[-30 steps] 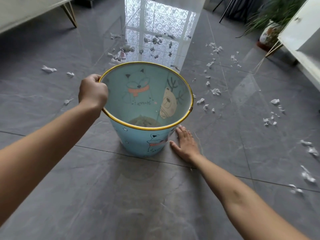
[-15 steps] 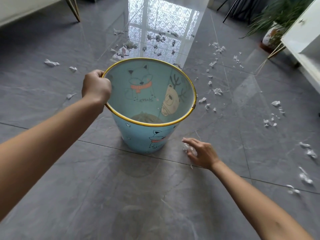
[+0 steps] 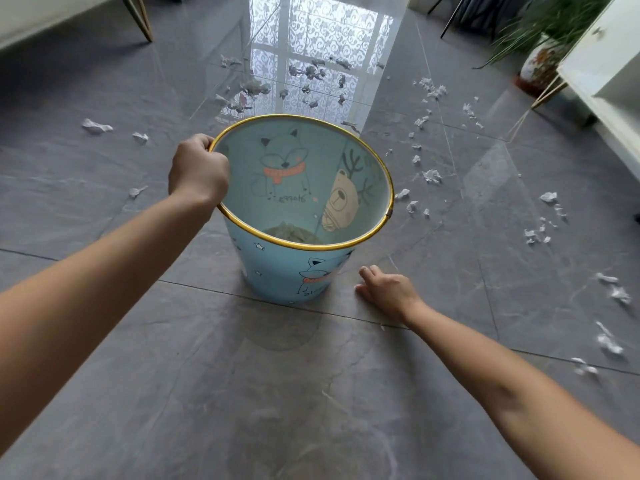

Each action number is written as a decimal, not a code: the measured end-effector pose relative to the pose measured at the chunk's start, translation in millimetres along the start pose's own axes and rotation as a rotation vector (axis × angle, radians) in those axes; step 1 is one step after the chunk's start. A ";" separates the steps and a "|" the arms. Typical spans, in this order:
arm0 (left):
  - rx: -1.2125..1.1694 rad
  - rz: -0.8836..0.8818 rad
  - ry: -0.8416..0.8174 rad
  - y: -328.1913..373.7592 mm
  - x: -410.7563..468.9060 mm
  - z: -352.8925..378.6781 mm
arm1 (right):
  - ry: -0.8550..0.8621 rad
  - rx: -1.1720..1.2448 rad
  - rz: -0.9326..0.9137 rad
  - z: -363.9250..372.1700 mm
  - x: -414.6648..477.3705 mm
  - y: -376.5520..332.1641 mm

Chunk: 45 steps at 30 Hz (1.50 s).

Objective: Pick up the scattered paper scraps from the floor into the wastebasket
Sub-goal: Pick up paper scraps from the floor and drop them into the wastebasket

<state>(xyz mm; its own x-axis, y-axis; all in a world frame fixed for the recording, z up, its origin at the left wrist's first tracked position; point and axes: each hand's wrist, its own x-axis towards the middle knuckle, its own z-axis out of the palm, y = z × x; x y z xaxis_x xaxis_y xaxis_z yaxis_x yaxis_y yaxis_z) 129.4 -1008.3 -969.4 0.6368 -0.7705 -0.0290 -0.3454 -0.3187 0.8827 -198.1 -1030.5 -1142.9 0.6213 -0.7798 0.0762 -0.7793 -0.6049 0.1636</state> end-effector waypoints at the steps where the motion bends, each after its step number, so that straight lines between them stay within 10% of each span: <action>1: 0.000 0.000 -0.004 0.2 -0.8 0.4 | 0.016 0.002 -0.013 -1.4 -1.3 -2.4; 12: -0.012 -0.004 -0.005 0.3 -2.4 -0.3 | -0.015 0.647 0.545 -18.8 -27.1 -6.2; 30: 0.009 -0.009 -0.004 2.5 -5.0 -1.6 | -0.350 0.670 0.470 -15.3 -71.5 -12.1; 36: 0.017 0.002 0.001 2.8 -7.0 -1.6 | 0.202 1.029 0.688 -80.5 -21.0 -4.4; 40: 0.032 0.008 0.003 0.5 -5.4 0.4 | 0.650 1.250 0.461 -182.0 48.4 -11.0; 45: 0.051 0.016 -0.017 0.8 -6.7 -0.8 | 0.529 1.134 0.197 -209.4 98.6 -46.7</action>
<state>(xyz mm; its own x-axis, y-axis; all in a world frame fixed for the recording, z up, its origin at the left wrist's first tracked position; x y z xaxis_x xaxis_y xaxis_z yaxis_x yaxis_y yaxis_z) 125.3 -1003.0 -968.1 0.6192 -0.7849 -0.0235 -0.3906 -0.3337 0.8579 -83.4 -1045.4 -937.1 0.2398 -0.8711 0.4286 -0.3312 -0.4884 -0.8073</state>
